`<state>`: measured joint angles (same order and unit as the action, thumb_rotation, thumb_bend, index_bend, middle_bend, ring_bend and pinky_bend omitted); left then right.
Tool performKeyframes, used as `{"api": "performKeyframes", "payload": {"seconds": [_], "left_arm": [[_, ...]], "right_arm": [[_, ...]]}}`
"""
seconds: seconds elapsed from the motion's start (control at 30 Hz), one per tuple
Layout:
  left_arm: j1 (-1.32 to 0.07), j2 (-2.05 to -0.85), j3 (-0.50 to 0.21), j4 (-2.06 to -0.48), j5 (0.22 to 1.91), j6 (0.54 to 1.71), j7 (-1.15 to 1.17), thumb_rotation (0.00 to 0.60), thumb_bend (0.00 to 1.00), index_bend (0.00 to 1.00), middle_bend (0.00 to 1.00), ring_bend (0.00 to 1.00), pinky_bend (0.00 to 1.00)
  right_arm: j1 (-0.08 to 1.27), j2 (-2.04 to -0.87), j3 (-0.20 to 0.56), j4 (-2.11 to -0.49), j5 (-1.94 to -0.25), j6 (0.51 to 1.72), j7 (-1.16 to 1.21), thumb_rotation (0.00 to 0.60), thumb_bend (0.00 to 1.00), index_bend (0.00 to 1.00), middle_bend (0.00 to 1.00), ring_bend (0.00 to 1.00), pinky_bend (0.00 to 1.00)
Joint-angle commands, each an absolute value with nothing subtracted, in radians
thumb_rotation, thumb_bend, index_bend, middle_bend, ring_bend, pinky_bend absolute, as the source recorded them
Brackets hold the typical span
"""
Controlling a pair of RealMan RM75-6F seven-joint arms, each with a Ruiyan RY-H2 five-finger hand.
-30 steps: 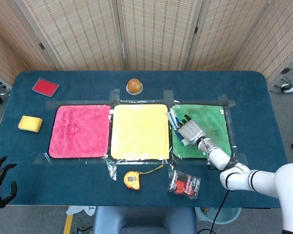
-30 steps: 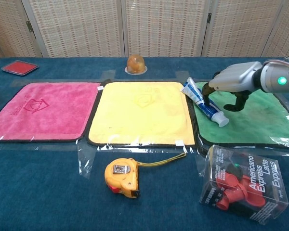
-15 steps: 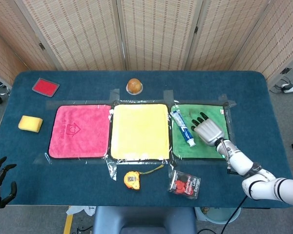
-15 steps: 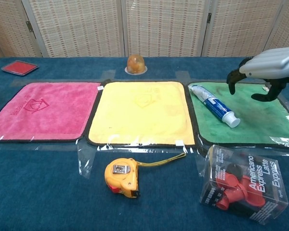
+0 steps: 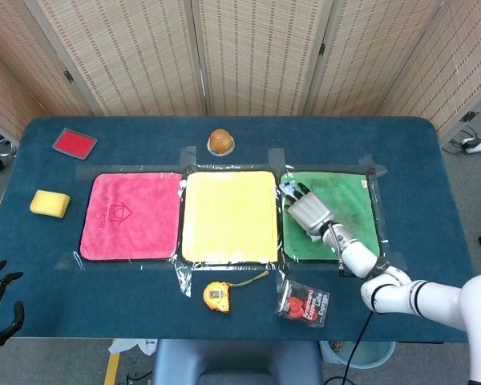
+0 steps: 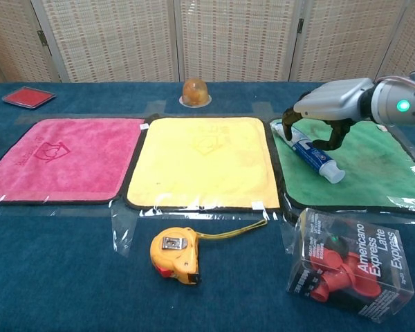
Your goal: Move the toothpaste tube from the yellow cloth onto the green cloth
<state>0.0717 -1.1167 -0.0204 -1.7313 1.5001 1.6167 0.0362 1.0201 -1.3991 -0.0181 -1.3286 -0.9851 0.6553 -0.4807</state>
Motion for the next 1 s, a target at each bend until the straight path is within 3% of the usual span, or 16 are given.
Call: {"api": "performKeyframes", "payload": {"seconds": [0.03, 0.57, 1.0], "left_arm": [[0.074, -1.115, -0.020, -1.732, 1.499, 1.618, 0.035, 0.600, 0.59, 0.27, 0.12, 0.08, 0.00], [0.073, -1.117, -0.020, -1.730, 1.500, 1.615, 0.036, 0.600, 0.59, 0.27, 0.12, 0.08, 0.00], [0.058, -1.129, -0.025, -1.723, 1.507, 1.600, 0.037, 0.600, 0.59, 0.27, 0.12, 0.08, 0.00]], "right_arm": [[1.045, -1.439, -0.012, -1.283, -0.934, 0.626, -0.523, 0.600, 0.55, 0.28, 0.17, 0.13, 0.00], [1.060, -1.448, -0.071, -1.244, -0.833, 0.606, -0.614, 0.600, 0.55, 0.28, 0.18, 0.12, 0.00], [0.943, -1.274, -0.120, -1.388, -0.924, 0.717, -0.539, 0.600, 0.55, 0.28, 0.19, 0.12, 0.00]]}}
